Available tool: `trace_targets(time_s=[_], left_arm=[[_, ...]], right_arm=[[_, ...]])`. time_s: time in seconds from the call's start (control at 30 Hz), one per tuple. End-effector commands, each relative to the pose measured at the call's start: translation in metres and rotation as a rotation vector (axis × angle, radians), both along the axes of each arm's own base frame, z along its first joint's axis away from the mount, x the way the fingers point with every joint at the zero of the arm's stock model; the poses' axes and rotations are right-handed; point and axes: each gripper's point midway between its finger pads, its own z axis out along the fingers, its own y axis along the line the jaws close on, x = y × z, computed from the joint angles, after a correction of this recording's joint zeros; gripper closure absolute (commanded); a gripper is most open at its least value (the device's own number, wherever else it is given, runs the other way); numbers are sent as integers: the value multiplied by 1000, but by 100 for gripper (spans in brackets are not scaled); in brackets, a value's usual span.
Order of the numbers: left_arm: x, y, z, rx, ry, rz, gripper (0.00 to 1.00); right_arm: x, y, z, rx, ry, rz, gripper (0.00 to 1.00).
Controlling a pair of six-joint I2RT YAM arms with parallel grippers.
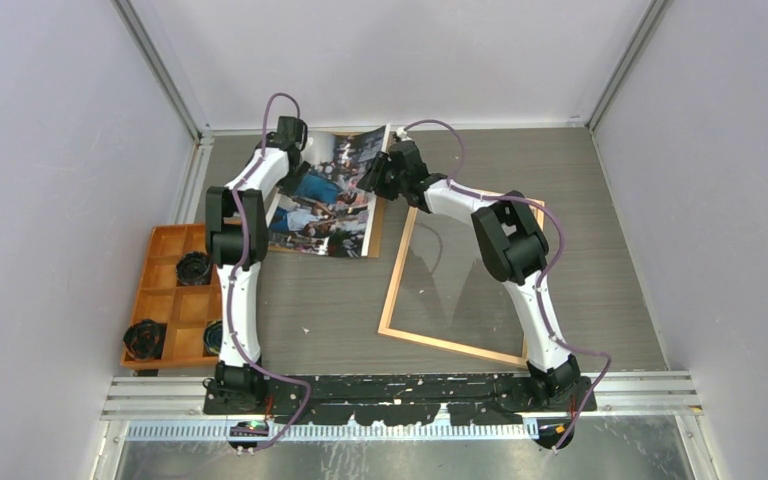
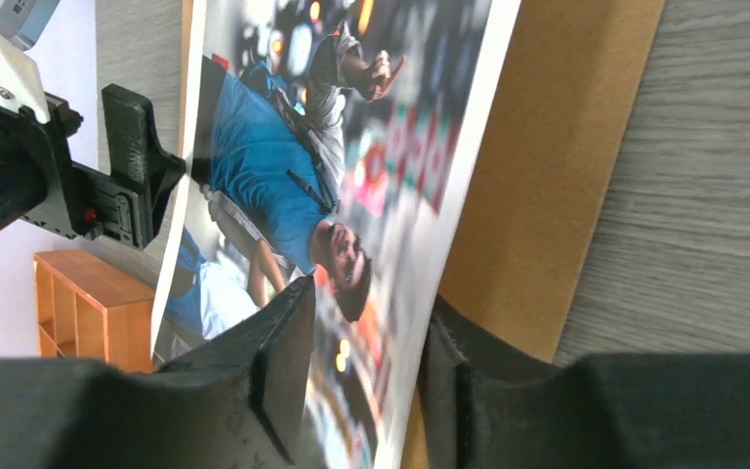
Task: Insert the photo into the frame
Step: Pick up the photo at the center of the board, then turn over the photo from the photo frame.
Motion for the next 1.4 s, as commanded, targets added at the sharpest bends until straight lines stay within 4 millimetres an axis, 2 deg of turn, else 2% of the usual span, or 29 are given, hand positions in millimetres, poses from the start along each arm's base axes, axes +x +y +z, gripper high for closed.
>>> trace_targets(time_s=[0.0,0.1,0.17,0.23,0.33,0.4,0.5,0.63,0.67,0.7,0.73,0.8,0.87,0.93,1.0,1.07,1.17,1.3,1.37], left_arm=[[-34,-7,-36,-45,170,-23,9],[-33,-6,-23,-51,156,-19,7],[-32,-4,-9,-59,137,-14,4],[-33,-3,7,-64,119,-15,1],[-35,-3,37,-77,84,-16,0],[-37,-2,54,-109,63,-8,0],[-45,-7,69,-153,51,-10,0],[-60,-11,77,-189,59,-16,0],[-63,-13,80,-199,56,-22,0],[-67,-15,81,-208,55,-26,0],[-70,-16,82,-217,57,-31,0],[-77,-19,84,-235,62,-40,0],[-81,-22,84,-248,68,-48,0],[-85,-23,84,-257,70,-49,0],[-89,-26,82,-266,78,-54,0],[-92,-28,81,-266,83,-57,0],[-94,-29,82,-267,80,-60,0],[-96,-30,81,-271,84,-56,0],[-97,-30,79,-271,87,-55,0]], right_arm=[[12,2,75,131,-133,-4,64],[11,0,84,125,-152,-2,86],[9,-3,99,123,-179,3,92],[4,-5,122,124,-216,16,99],[-10,-15,153,106,-259,41,99],[-25,-28,172,80,-279,54,99],[-53,-56,198,45,-303,64,99],[-94,-118,215,-149,-272,12,99],[-104,-139,221,-221,-260,-25,99],[-113,-172,228,-327,-243,-123,99],[-125,-194,228,-416,-210,-158,99],[-153,-239,239,-564,-180,-242,99],[-180,-281,261,-660,-187,-344,99],[-203,-316,277,-753,-179,-445,99],[-220,-340,291,-840,-179,-516,99],[-228,-351,297,-931,-165,-538,99],[-229,-348,293,-1073,-121,-512,99],[-222,-330,267,-1307,-37,-434,99],[-218,-321,245,-1330,9,-410,99]])
